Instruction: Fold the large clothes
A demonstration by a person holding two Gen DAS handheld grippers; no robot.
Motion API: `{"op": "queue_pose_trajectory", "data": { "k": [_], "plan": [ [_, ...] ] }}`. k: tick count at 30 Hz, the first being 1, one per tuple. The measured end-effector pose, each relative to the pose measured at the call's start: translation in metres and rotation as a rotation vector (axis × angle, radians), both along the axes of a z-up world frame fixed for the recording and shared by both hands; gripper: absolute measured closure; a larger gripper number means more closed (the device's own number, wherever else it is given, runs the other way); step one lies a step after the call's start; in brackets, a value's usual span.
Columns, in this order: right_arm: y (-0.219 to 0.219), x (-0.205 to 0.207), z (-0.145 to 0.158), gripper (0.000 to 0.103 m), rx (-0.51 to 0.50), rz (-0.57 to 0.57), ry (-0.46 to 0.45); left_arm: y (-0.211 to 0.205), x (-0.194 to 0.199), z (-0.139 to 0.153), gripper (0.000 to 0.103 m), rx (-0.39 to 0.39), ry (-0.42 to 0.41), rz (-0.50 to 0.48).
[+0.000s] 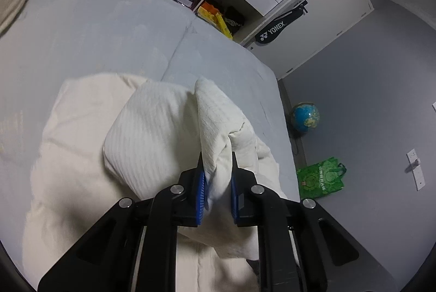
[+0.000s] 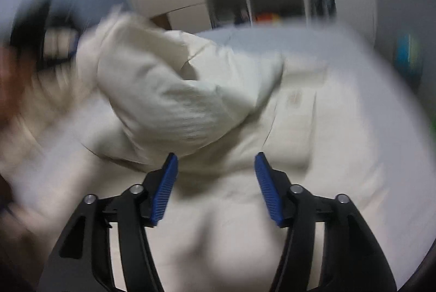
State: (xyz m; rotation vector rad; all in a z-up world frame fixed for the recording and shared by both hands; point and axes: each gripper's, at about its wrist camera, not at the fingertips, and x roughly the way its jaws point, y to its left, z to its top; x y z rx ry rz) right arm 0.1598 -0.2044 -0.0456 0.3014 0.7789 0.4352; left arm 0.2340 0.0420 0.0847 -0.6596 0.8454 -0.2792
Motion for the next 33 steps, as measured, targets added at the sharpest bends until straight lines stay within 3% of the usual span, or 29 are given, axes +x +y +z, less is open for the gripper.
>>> {"op": "queue_pose_trajectory", "data": {
  "k": [2, 4, 7, 9, 11, 13, 15, 17, 22, 28, 33],
  "plan": [
    [-0.016, 0.008, -0.018, 0.044, 0.312, -0.014, 0.181, 0.0, -0.01, -0.009, 0.089, -0.01, 0.008, -0.001],
    [-0.021, 0.016, -0.036, 0.044, 0.556, -0.016, 0.302, 0.0, -0.019, -0.017, 0.089, -0.012, 0.018, 0.001],
    [-0.022, 0.027, -0.052, 0.042, 0.791, -0.064, 0.397, 0.002, -0.032, -0.031, 0.089, -0.026, 0.036, 0.003],
    [-0.02, 0.034, -0.056, 0.028, 0.878, -0.103, 0.432, 0.004, -0.038, -0.041, 0.09, -0.04, 0.048, 0.003],
    [-0.012, 0.043, -0.062, 0.027, 0.885, -0.151, 0.488, 0.005, -0.044, -0.051, 0.09, -0.05, 0.061, 0.002],
    [0.001, 0.055, -0.063, 0.037, 0.872, -0.174, 0.508, 0.006, -0.049, -0.059, 0.09, -0.052, 0.072, 0.001],
    [0.011, 0.059, -0.054, 0.086, 0.869, -0.139, 0.467, 0.007, -0.051, -0.061, 0.09, -0.062, 0.074, 0.005],
    [0.016, 0.064, -0.032, 0.093, 0.818, -0.111, 0.383, 0.009, -0.052, -0.06, 0.09, -0.074, 0.069, 0.004],
    [-0.011, 0.063, -0.005, 0.095, 0.866, -0.116, 0.199, -0.005, -0.057, -0.056, 0.091, -0.093, 0.043, -0.055],
    [-0.031, 0.04, -0.061, 0.096, 0.793, -0.203, 0.29, -0.026, -0.064, -0.096, 0.09, -0.025, 0.125, -0.089],
    [-0.025, 0.034, -0.083, 0.096, 0.711, -0.18, 0.298, -0.033, -0.071, -0.129, 0.084, 0.128, 0.143, -0.117]
  ]
}}
